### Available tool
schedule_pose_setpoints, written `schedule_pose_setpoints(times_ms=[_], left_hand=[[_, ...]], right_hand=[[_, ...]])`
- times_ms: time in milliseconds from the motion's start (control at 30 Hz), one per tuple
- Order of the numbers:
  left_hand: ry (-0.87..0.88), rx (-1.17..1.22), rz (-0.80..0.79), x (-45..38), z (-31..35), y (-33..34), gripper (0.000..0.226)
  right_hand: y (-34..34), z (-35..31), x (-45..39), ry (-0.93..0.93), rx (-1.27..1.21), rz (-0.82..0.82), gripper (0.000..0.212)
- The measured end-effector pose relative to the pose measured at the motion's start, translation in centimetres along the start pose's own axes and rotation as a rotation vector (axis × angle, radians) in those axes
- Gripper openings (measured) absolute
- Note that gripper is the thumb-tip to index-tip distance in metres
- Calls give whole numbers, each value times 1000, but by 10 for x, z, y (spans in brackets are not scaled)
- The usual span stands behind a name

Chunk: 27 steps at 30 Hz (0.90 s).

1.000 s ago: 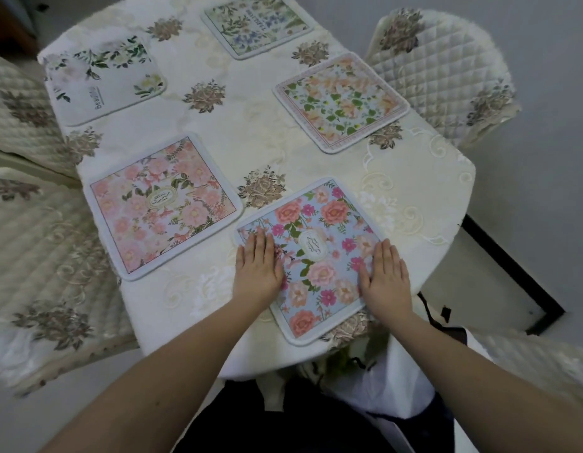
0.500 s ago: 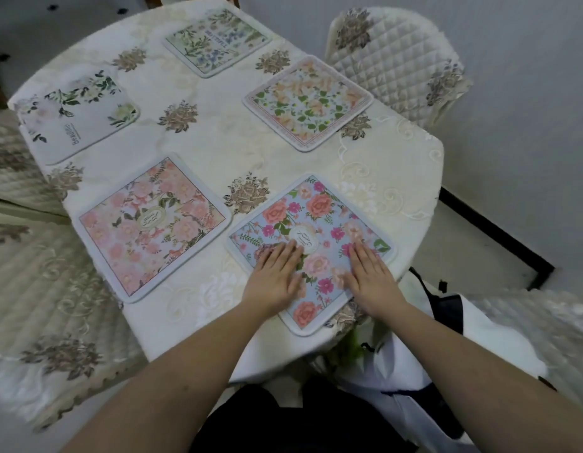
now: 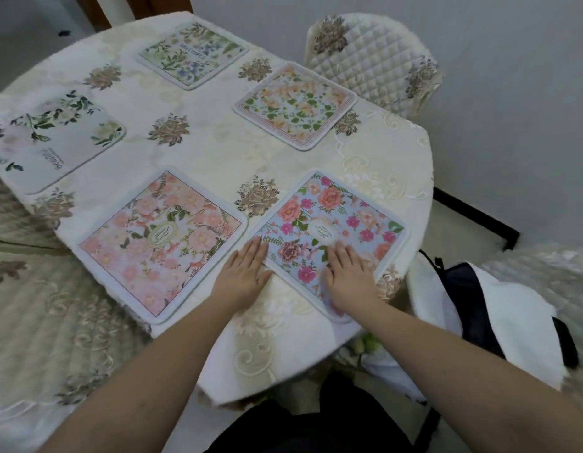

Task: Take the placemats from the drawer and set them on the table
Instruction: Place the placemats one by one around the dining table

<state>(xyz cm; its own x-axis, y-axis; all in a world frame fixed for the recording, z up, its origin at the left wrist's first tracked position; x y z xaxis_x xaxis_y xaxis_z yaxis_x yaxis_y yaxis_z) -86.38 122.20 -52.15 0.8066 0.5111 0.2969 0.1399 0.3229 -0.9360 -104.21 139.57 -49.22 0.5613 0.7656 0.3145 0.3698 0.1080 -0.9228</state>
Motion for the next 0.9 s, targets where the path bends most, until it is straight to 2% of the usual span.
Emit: schedule_pose_setpoints(times_ms=[100,200,367,500,600,667,800,900], left_hand=[[22,-4,-8,-3,-2,-1,66],[44,-8,-5,-2,-3,-2,66],[169,-64,-47,3,-9,-3,82],[176,-56,-70,8,-9,-11,80],[162,-88,-122,6,-3,-18,70],[157,-121,-142,5,2,-22,73],[117,-172,-170,9,16,-26,81],[105,-109,-109,13,26,-26,72]], right_hand=[[27,-49,19,-81,-5,-17,62],[43,-67,37,-147,5,-3,74],[44,-36,73,-121,42,40,74],[49,-15,96,-8,53,23,80],[49,-13,101,17,3,41,97],[46,-17,102,39,-6,41,100],[38,-20,99,59,6,131,71],[27,-16,94,29,22,267,53]])
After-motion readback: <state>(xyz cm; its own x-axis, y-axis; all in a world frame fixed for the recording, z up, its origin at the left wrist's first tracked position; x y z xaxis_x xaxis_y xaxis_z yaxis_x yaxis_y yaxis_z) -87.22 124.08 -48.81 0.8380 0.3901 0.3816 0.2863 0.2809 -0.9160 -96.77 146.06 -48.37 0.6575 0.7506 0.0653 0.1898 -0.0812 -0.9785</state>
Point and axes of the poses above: each hand's wrist, its own x-axis away from the middle knuckle, its own y-axis out of the palm, z = x × y, the point moved 3 cm from there along -x, towards the middle knuckle, and after that the axes turned 2 degrees about z, right-handed, at the moved point
